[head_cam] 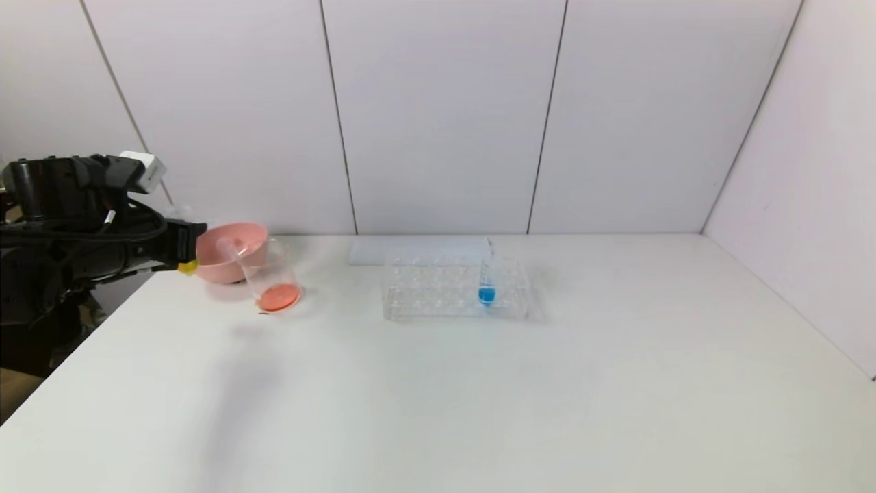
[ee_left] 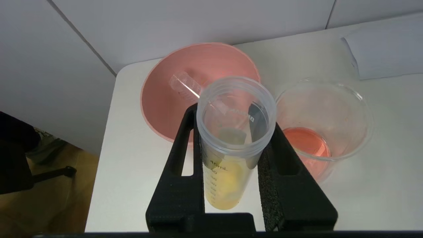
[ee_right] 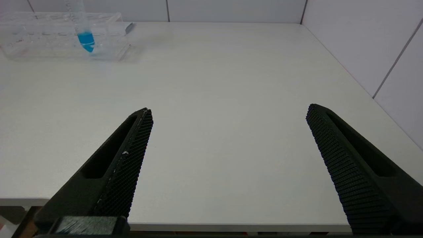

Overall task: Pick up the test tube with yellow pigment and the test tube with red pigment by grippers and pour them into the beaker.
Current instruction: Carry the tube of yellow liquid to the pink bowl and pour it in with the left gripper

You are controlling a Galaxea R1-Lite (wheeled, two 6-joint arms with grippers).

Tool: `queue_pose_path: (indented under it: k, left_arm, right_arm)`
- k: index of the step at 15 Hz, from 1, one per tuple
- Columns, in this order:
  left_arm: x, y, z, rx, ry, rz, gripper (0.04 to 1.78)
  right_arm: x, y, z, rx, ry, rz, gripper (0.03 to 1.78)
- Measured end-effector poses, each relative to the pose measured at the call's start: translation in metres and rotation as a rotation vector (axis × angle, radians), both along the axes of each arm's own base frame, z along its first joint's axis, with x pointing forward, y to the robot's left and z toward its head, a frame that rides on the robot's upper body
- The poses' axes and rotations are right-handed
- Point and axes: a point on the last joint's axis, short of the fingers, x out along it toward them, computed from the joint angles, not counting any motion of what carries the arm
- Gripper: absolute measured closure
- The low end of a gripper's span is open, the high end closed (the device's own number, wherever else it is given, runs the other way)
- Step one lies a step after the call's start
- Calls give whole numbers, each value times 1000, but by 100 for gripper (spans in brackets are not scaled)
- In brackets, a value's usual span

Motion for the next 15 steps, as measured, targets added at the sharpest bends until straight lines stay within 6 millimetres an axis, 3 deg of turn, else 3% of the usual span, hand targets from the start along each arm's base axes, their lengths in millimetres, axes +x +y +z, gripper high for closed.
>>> queue_pose_path:
  k: [15]
  left_arm:
    - [5, 2, 14, 138, 62, -150, 135]
  right_arm:
    - [0, 0, 0, 0, 0, 0, 11]
